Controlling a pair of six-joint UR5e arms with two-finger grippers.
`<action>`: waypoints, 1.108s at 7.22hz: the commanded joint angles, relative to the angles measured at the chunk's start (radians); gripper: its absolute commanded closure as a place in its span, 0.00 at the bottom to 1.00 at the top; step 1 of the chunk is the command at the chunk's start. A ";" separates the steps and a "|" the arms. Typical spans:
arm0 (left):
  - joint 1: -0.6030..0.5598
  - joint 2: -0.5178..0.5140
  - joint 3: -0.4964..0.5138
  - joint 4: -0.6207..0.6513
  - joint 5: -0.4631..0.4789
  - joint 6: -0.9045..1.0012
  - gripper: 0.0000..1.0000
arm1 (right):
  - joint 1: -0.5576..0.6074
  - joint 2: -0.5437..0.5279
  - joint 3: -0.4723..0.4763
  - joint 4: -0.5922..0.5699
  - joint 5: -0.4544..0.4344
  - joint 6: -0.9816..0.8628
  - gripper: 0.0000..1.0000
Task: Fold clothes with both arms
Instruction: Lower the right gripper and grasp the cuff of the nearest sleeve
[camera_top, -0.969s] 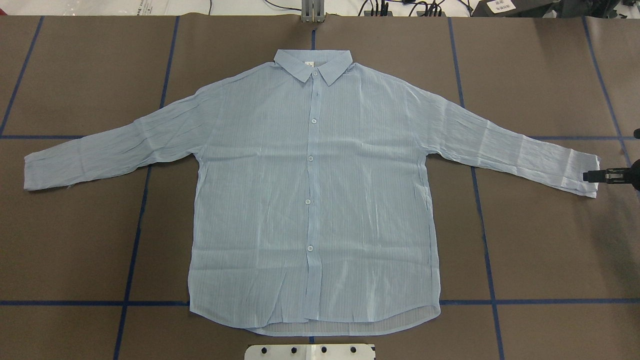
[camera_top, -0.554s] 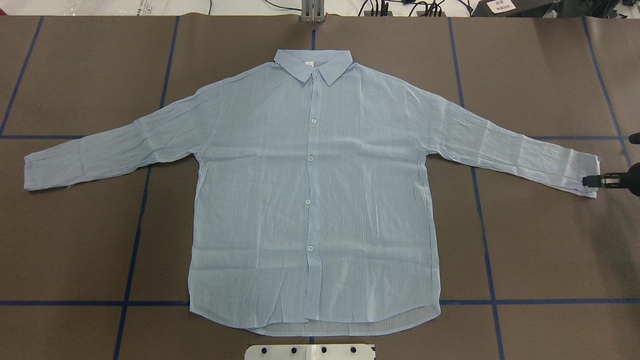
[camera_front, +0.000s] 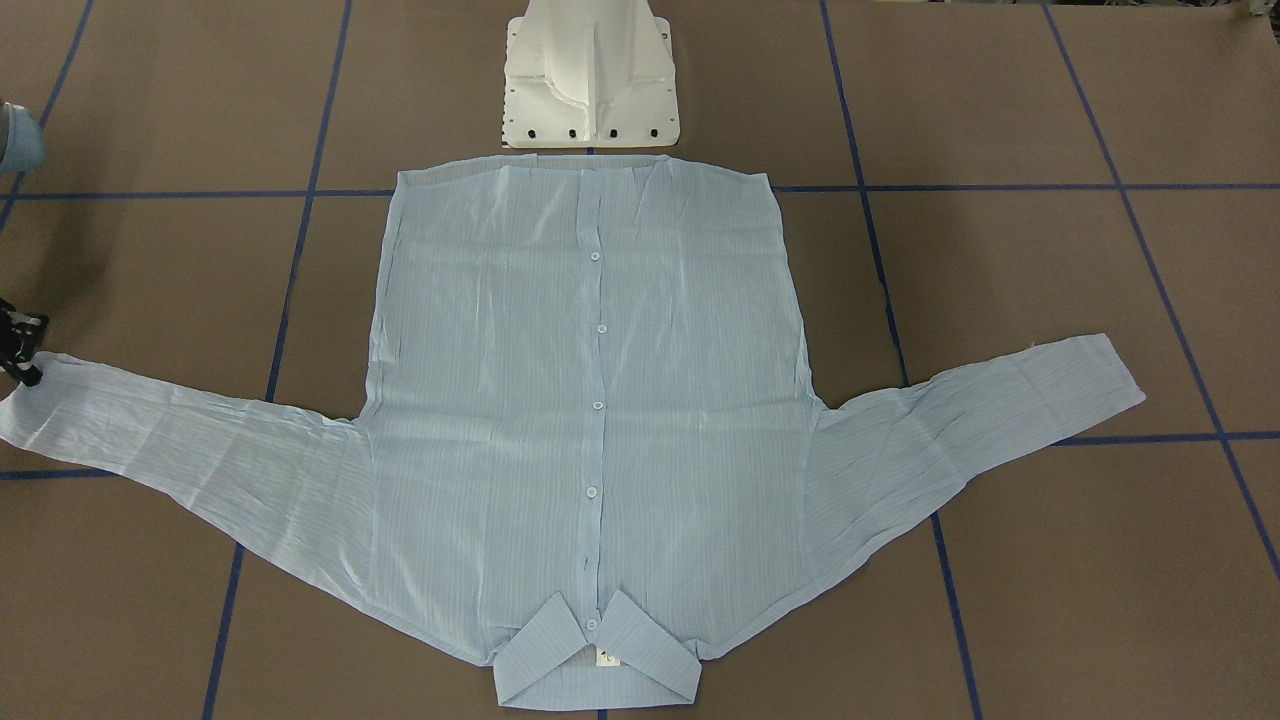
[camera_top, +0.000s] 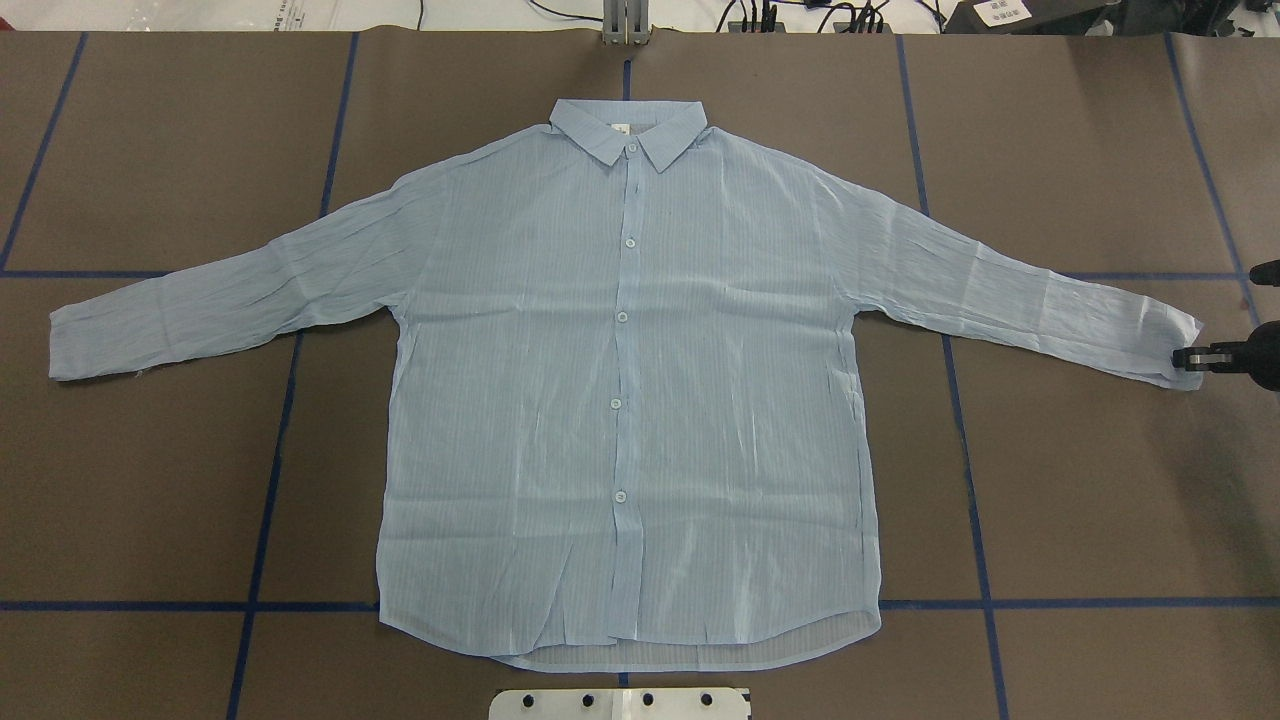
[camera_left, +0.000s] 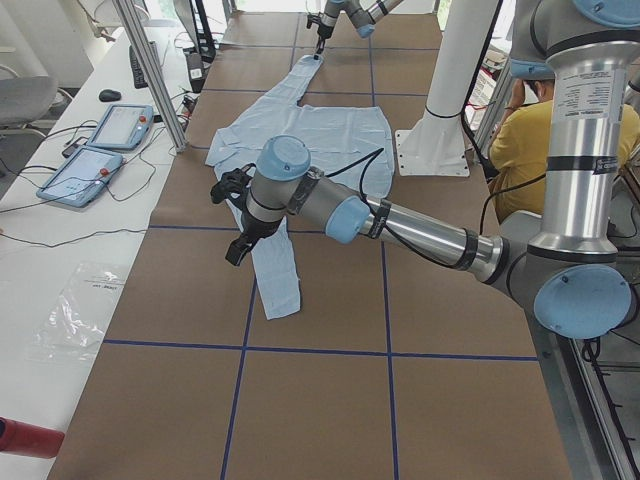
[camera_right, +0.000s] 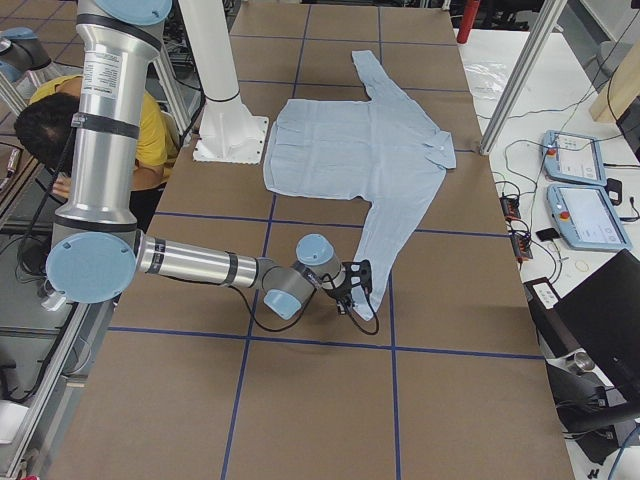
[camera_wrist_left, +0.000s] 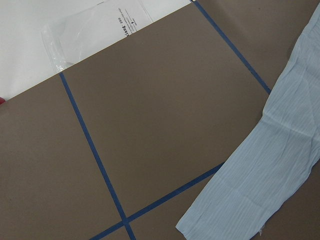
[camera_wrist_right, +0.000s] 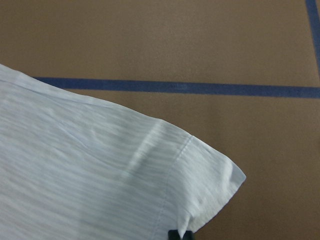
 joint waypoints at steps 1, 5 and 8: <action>0.000 -0.001 0.002 0.000 0.000 0.000 0.00 | 0.024 0.008 0.043 -0.020 0.012 -0.004 1.00; 0.000 -0.001 0.006 -0.021 0.000 -0.001 0.00 | 0.044 0.325 0.352 -0.663 -0.006 0.025 1.00; 0.002 -0.001 0.008 -0.021 0.000 -0.003 0.00 | -0.149 0.715 0.305 -0.901 -0.191 0.145 1.00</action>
